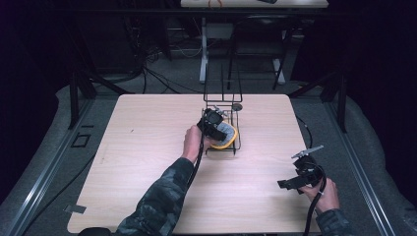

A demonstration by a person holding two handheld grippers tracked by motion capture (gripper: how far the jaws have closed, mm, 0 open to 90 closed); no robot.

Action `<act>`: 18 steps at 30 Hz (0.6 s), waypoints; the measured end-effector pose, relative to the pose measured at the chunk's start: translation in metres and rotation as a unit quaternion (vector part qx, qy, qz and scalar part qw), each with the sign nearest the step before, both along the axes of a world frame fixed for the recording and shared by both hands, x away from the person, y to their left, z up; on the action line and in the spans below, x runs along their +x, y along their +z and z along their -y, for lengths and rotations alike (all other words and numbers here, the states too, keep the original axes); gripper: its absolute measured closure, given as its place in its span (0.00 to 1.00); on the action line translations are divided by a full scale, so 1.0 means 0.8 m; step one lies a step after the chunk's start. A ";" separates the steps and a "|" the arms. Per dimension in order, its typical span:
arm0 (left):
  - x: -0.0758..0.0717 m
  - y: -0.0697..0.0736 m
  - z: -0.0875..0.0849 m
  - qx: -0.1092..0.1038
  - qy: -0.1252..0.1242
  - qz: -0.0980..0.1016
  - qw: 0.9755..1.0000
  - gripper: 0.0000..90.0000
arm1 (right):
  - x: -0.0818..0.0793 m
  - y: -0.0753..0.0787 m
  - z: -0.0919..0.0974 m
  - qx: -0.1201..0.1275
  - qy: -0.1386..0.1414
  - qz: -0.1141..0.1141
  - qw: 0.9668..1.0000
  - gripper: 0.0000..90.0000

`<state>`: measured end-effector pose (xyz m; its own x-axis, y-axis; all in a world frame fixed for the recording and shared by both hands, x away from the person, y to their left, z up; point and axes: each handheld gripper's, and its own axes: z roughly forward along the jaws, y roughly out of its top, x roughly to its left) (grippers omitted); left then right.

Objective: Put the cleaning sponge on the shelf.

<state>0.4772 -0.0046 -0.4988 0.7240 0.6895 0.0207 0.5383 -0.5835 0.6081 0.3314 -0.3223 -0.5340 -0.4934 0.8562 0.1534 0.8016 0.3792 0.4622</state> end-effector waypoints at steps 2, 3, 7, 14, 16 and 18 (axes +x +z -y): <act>-0.004 0.003 -0.003 0.002 0.004 0.005 1.000 0.43 | 0.000 0.000 0.000 0.001 -0.001 -0.001 1.000 0.03; -0.006 0.005 -0.005 0.000 0.005 0.007 1.000 0.41 | 0.000 0.000 0.001 -0.002 0.000 0.001 1.000 0.03; -0.014 0.011 -0.014 0.003 0.005 0.008 1.000 0.32 | 0.000 0.000 0.000 0.000 0.000 0.000 1.000 0.03; -0.029 0.020 -0.041 0.008 0.012 0.009 1.000 0.21 | 0.000 0.000 0.000 -0.004 0.001 0.000 1.000 0.03; -0.033 0.023 -0.051 0.011 0.016 0.012 1.000 0.18 | -0.001 0.000 0.000 -0.002 -0.001 0.000 1.000 0.03; -0.037 0.026 -0.062 0.011 0.020 0.014 1.000 0.18 | -0.002 0.000 0.000 -0.004 -0.001 0.000 1.000 0.03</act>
<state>0.4474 0.0446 -0.4779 0.6946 0.7172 0.0561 0.5451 -0.5756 0.6096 0.3300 -0.3223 -0.5337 -0.4915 0.8584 0.1468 0.8024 0.3808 0.4596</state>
